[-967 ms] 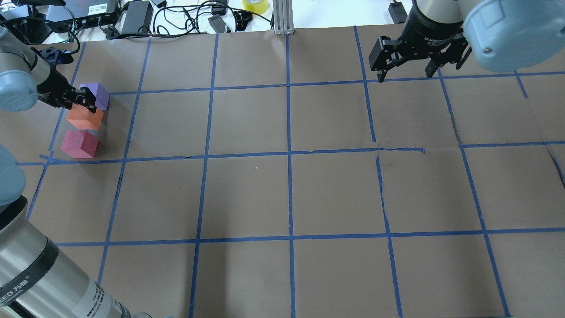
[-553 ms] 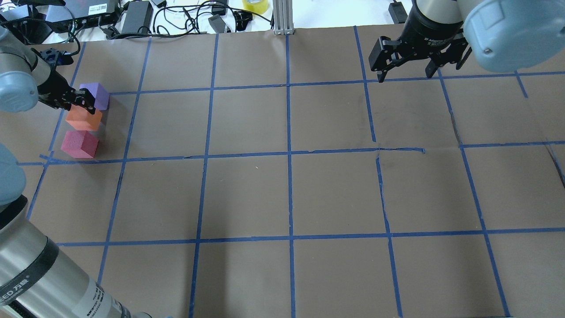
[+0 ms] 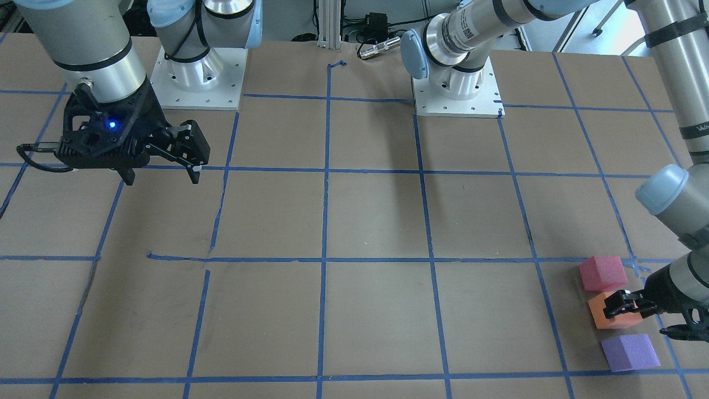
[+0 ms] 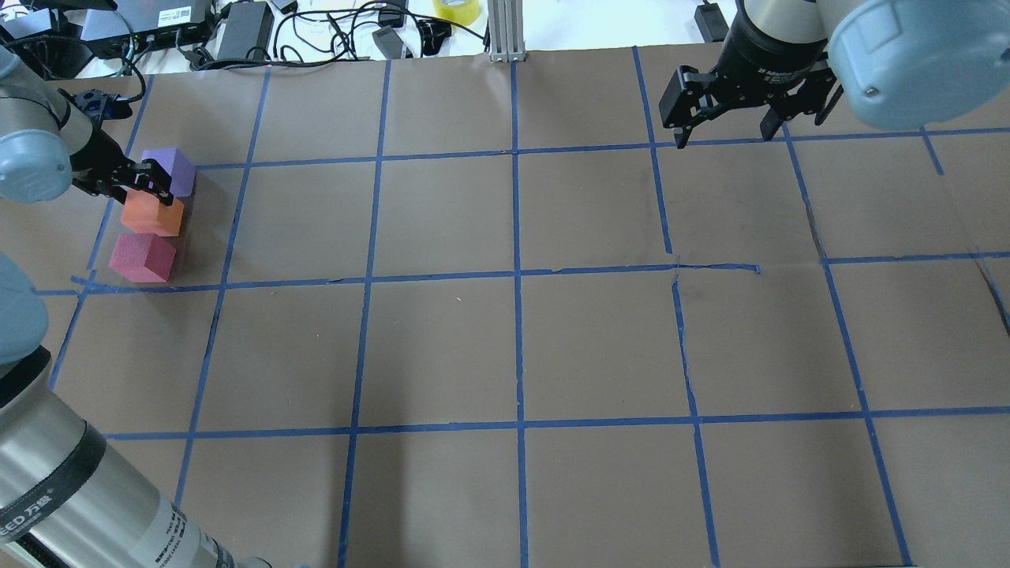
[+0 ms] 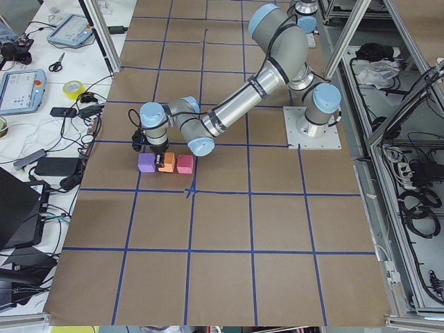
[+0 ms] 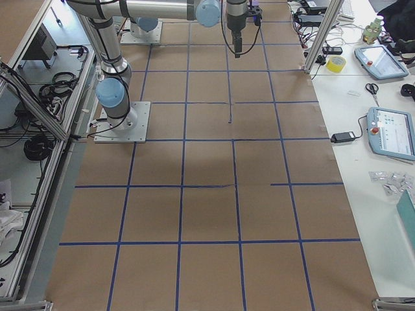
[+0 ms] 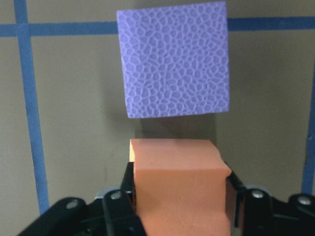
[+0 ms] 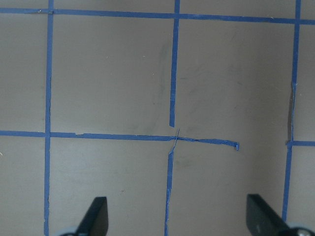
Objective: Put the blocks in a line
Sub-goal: 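Open the left gripper and lift it away from the cubes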
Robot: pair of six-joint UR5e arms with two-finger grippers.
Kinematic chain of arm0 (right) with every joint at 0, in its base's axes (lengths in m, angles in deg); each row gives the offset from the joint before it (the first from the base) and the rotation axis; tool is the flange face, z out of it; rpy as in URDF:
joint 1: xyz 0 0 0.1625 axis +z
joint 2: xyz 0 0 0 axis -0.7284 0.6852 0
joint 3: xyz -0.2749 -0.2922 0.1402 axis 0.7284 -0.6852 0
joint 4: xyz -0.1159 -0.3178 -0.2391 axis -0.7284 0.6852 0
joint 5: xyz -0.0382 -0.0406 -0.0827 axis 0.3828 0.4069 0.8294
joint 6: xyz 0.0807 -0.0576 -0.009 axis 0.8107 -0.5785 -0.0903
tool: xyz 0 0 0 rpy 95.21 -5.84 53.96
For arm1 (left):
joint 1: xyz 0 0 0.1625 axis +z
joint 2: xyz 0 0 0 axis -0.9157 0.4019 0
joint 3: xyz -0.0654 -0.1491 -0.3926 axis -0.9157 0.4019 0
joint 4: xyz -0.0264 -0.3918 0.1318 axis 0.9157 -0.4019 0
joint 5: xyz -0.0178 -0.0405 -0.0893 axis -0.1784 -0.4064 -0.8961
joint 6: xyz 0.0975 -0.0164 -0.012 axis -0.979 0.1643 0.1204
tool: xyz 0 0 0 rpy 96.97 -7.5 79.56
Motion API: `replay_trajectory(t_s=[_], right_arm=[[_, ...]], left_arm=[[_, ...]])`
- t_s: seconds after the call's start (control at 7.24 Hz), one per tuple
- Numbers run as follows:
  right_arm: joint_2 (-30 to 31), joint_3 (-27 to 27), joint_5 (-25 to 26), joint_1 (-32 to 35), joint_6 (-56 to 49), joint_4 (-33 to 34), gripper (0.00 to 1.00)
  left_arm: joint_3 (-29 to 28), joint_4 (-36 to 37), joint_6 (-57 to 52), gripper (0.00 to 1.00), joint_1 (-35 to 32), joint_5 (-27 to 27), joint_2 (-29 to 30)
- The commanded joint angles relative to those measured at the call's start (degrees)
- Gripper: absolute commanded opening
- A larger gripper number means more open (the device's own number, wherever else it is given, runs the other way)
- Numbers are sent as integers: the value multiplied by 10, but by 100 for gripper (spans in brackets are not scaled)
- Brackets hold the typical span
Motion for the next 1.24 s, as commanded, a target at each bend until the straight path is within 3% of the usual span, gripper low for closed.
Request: replay_trajectory(t_s=[0.0, 0.28, 0.55, 0.97, 1.11], right_arm=[[0, 0, 0, 0, 0, 0, 100], [-1, 0, 0, 0, 0, 0, 100], [-1, 0, 0, -1, 0, 0, 100], [0, 0, 0, -1, 0, 0, 100], [0, 0, 0, -1, 0, 0, 100]], left_arm=[[-3, -1, 10, 100, 0, -8, -9], [-2, -18, 1, 100, -3, -5, -39], [-4, -131, 1, 100, -17, -6, -124], [-6, -240, 34, 100, -118, 2, -230], [-4, -247, 109, 100, -154, -3, -245]])
